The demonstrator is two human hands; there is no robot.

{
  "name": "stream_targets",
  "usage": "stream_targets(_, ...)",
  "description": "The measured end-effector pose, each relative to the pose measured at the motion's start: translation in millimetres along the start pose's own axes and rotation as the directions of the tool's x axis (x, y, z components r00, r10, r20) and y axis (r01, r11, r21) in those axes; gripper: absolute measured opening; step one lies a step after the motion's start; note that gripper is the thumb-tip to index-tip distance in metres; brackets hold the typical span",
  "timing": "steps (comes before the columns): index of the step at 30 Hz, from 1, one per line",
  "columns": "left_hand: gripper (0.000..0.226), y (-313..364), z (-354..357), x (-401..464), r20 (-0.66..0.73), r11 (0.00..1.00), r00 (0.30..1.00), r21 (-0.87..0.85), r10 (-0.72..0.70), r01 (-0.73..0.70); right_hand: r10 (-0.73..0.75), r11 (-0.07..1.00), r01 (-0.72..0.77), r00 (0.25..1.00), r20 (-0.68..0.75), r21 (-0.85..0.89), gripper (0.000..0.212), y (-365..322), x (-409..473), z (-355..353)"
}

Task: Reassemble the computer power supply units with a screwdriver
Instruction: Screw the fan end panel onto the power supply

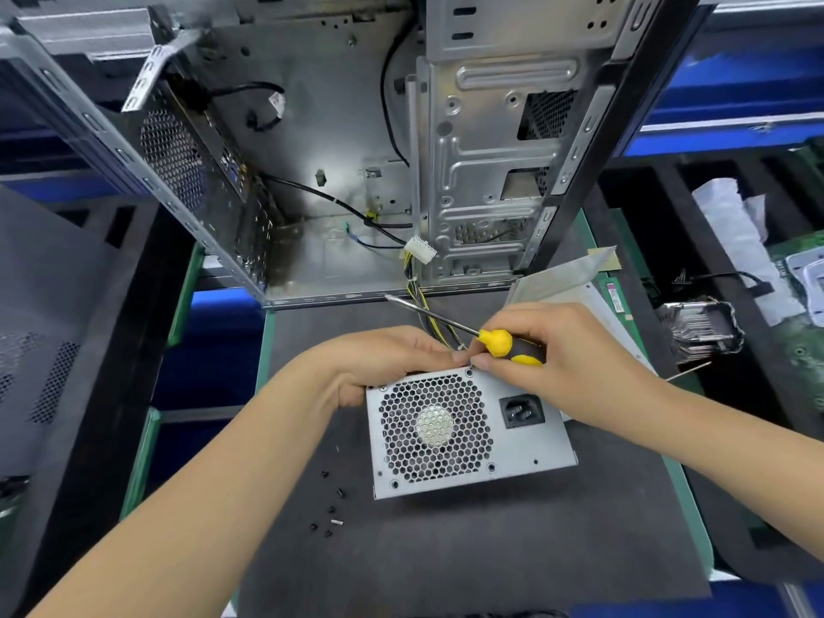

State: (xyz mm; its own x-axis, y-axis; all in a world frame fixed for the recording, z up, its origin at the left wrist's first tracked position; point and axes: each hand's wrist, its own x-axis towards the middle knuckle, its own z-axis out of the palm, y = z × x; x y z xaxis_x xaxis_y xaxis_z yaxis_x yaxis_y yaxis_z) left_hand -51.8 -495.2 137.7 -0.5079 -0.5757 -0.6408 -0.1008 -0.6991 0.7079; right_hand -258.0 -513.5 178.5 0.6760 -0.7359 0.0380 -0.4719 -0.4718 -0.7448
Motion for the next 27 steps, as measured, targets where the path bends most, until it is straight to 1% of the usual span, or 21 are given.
stream_targets(3, 0.037, -1, -1, 0, 0.011, 1.000, 1.000, -0.008, 0.008, -0.008, -0.063, 0.995, 0.063, 0.998, -0.002, -0.075, 0.004, -1, 0, 3)
stream_targets(8, 0.032, -1, -1, 1, -0.005, 1.000, 1.000, -0.001, 0.006, -0.006, -0.111, 0.987, 0.110, 0.994, -0.005, -0.114, 0.003, 1, 0, 5)
stream_targets(10, 0.020, 0, 0, 0, 0.009, 1.000, 1.000, 0.010, 0.012, -0.012, -0.141, 0.982, 0.141, 0.990, 0.006, -0.126, 0.004, 1, -1, 3)
stream_targets(12, 0.025, 2, -1, -1, 0.021, 0.999, 0.999, 0.044, 0.032, -0.033, -0.172, 0.972, 0.175, 0.985, 0.034, -0.158, 0.007, 0, -2, 3)
stream_targets(13, 0.021, 2, -1, -1, 0.025, 0.997, 0.999, 0.063, 0.038, -0.039, -0.176, 0.966, 0.182, 0.983, 0.051, -0.182, 0.007, 0, -2, 2)
stream_targets(14, 0.023, 3, -1, -2, 0.019, 0.996, 0.999, 0.080, 0.043, -0.044, -0.178, 0.961, 0.187, 0.982, 0.065, -0.204, 0.005, 0, -2, 1)
stream_targets(16, 0.036, 2, -2, 0, 0.016, 0.993, 0.999, 0.112, 0.046, -0.048, -0.183, 0.953, 0.199, 0.979, 0.088, -0.229, 0.002, 0, -2, 1)
stream_targets(17, 0.039, 2, -3, 0, 0.021, 0.991, 0.999, 0.124, 0.042, -0.044, -0.184, 0.950, 0.203, 0.978, 0.100, -0.238, 0.002, 0, -2, 0)
stream_targets(23, 0.030, 4, -2, 1, 0.050, 0.987, 0.998, 0.159, 0.033, -0.041, -0.175, 0.933, 0.214, 0.972, 0.154, -0.290, 0.006, -5, 0, -4)
stream_targets(27, 0.026, 5, -1, 0, 0.055, 0.982, 0.998, 0.182, 0.041, -0.051, -0.252, 0.844, 0.323, 0.944, 0.215, -0.429, 0.020, -14, -1, -3)
